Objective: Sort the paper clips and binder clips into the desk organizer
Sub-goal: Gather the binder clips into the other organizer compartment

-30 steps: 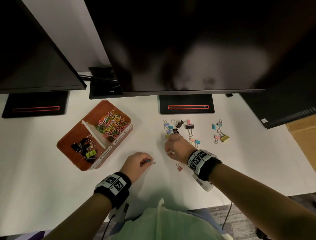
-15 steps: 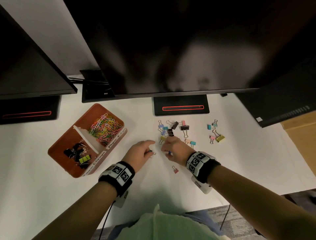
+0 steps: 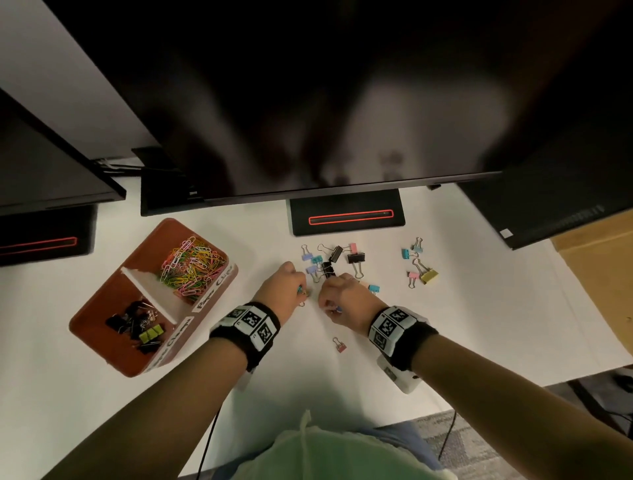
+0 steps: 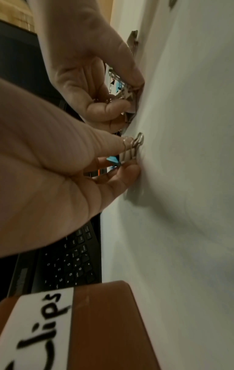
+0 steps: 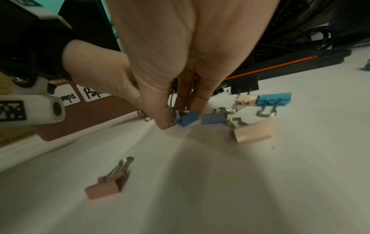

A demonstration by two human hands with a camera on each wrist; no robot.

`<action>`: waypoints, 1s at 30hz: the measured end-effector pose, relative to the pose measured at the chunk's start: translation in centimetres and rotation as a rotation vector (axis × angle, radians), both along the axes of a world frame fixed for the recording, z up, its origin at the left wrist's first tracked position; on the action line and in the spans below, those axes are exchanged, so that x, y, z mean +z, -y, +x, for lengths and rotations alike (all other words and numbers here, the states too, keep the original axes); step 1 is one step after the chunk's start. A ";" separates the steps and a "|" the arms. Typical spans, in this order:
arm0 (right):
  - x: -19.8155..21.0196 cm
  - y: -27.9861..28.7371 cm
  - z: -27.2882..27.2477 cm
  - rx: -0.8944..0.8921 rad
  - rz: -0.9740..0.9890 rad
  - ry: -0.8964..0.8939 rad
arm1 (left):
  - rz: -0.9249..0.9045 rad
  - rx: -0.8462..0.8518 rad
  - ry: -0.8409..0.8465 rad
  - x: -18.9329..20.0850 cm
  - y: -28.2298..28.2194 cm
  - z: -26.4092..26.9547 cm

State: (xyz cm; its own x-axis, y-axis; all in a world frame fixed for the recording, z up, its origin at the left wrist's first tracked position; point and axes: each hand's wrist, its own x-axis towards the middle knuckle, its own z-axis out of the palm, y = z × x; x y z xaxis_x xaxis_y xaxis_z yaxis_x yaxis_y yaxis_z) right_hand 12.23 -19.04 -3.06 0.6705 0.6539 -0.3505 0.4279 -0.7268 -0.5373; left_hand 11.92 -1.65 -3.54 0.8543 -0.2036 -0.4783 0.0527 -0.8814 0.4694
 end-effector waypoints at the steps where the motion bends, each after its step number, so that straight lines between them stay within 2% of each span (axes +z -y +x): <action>1: 0.1 0.0 0.1 0.010 -0.008 -0.004 | -0.003 0.017 0.005 -0.1 -0.1 -0.2; 9: -0.3 -1.2 -0.3 0.004 -0.066 -0.080 | -0.029 0.061 0.030 -0.1 -1.4 -2.1; 19: 0.1 -0.8 -0.6 -0.093 0.058 -0.086 | -0.021 0.080 0.024 -0.4 -2.9 -4.8; 26: 0.5 -1.0 -0.6 -0.178 0.057 -0.119 | -0.153 0.143 0.036 -0.8 -4.1 -6.3; 30: 0.5 -1.2 -0.6 -0.188 0.064 -0.127 | -0.162 0.067 -0.003 -0.8 -4.7 -6.8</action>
